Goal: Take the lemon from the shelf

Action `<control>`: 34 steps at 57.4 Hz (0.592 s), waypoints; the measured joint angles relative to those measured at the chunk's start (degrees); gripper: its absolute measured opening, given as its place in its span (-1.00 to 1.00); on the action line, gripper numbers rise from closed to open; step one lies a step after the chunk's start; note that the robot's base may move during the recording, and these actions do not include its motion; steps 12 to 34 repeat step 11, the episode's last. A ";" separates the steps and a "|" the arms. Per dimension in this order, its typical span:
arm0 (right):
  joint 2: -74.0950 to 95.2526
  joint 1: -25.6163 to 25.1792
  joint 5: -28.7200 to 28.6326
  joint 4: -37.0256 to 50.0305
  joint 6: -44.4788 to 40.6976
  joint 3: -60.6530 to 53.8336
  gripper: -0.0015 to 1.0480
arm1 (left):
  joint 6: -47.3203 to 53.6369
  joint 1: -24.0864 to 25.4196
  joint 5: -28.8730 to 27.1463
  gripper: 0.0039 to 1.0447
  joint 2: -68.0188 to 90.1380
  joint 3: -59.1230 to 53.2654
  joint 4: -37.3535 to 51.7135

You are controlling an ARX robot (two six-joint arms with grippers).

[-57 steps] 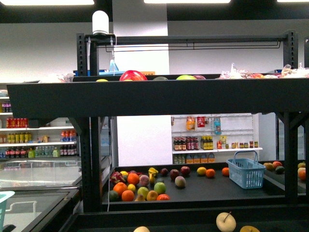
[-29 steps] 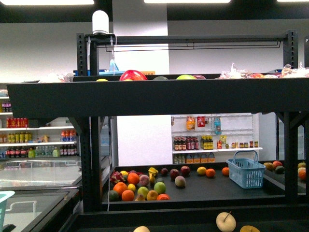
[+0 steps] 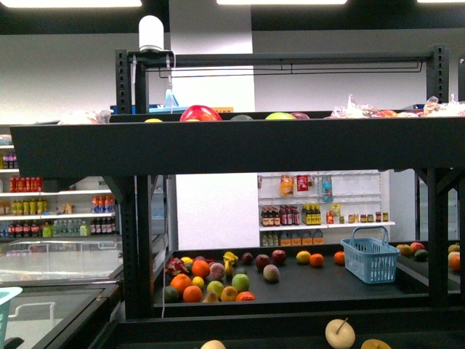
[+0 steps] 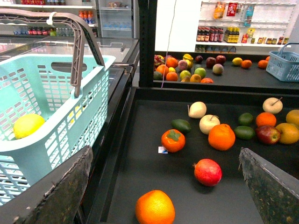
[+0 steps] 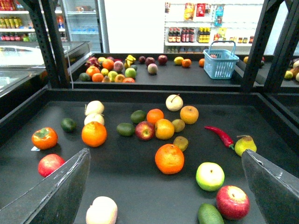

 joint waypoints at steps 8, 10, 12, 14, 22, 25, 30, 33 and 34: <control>0.00 0.00 0.00 0.00 0.00 0.00 0.86 | 0.00 0.00 0.00 0.85 0.00 0.00 0.00; 0.00 0.00 0.00 0.00 0.00 0.00 0.86 | 0.00 0.00 0.00 0.85 0.00 0.00 0.00; 0.00 0.00 0.00 0.00 0.00 0.00 0.86 | 0.00 0.00 0.00 0.85 0.00 0.00 0.00; 0.00 0.00 0.00 0.00 0.00 0.00 0.86 | 0.00 0.00 0.00 0.85 0.00 0.00 0.00; 0.00 0.00 0.00 0.00 0.00 0.00 0.86 | 0.00 0.00 0.00 0.85 0.00 0.00 0.00; 0.00 0.00 0.00 0.00 0.00 0.00 0.86 | 0.00 0.00 0.00 0.85 0.00 0.00 0.00; 0.00 0.00 0.00 0.00 0.00 0.00 0.86 | 0.00 0.00 0.00 0.85 0.00 0.00 0.00; 0.00 0.00 0.00 0.00 0.00 0.00 0.86 | 0.00 0.00 0.00 0.85 0.00 0.00 0.00; 0.00 0.00 0.00 0.00 0.00 0.00 0.86 | 0.00 0.00 0.00 0.85 0.00 0.00 0.00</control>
